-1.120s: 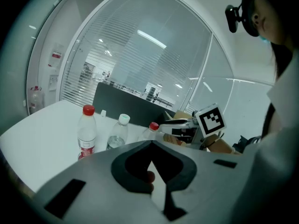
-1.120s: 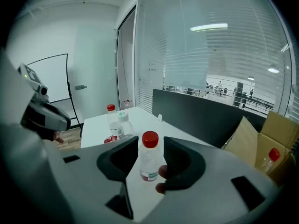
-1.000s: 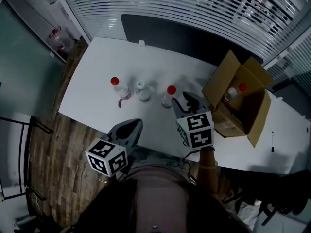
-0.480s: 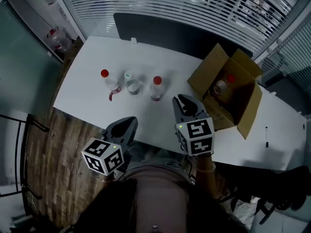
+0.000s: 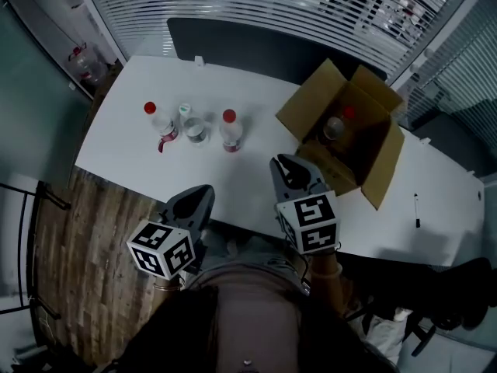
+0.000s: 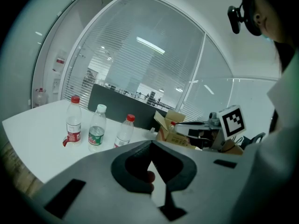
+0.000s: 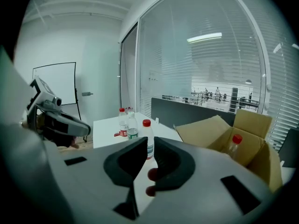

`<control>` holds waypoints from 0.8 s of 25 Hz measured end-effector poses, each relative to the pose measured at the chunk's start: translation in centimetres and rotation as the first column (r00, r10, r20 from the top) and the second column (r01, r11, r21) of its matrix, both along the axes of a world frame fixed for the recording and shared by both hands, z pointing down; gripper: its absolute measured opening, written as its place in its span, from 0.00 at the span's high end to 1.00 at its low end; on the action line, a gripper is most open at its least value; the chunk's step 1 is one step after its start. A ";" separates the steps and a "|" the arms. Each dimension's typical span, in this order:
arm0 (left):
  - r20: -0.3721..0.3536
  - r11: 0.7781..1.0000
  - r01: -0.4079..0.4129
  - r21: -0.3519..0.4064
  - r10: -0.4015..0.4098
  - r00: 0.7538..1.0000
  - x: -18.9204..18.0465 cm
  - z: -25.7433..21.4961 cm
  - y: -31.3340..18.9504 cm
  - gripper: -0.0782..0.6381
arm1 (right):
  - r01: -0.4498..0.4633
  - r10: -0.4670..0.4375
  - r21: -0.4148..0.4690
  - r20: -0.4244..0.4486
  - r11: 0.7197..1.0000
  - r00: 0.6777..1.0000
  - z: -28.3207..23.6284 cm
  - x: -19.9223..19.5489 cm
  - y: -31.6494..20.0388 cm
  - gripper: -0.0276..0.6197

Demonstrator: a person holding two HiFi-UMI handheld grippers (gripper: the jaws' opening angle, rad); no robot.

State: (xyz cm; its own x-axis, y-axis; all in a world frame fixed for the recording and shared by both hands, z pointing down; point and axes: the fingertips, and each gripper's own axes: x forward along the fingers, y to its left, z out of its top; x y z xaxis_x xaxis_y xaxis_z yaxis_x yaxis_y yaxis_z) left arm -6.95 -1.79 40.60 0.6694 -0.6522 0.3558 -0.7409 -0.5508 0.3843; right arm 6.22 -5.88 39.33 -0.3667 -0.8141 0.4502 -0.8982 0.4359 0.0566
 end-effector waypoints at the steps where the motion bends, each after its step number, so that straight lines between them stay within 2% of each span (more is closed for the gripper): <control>1: -0.002 1.000 -0.002 0.001 0.002 1.000 0.4 0.0 0.2 0.88 | -0.001 0.001 0.004 0.001 1.000 1.000 -0.1 0.4 0.3 0.86; 10: -0.003 0.997 -0.073 0.011 0.073 0.997 4.6 0.0 1.2 0.88 | -0.061 0.055 0.064 0.084 0.996 0.995 -1.4 4.5 2.5 0.86; 15: -0.004 0.986 -0.165 0.007 0.165 0.986 7.9 0.2 1.5 0.88 | -0.158 0.152 0.056 0.090 0.986 0.984 -1.1 8.0 3.9 0.86; 20: -0.004 0.964 -0.265 0.006 0.265 0.964 11.1 0.2 1.6 0.88 | -0.257 0.252 0.049 0.085 0.965 0.964 -0.9 11.3 5.7 0.86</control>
State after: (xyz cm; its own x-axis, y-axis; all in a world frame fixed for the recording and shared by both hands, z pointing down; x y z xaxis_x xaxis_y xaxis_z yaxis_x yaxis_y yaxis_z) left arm 4.11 -0.15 40.80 0.8202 -0.4532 0.3491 -0.5665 -0.7290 0.3843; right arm 17.52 -0.18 38.47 -0.1754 -0.9095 0.3770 -0.9818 0.1901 0.0016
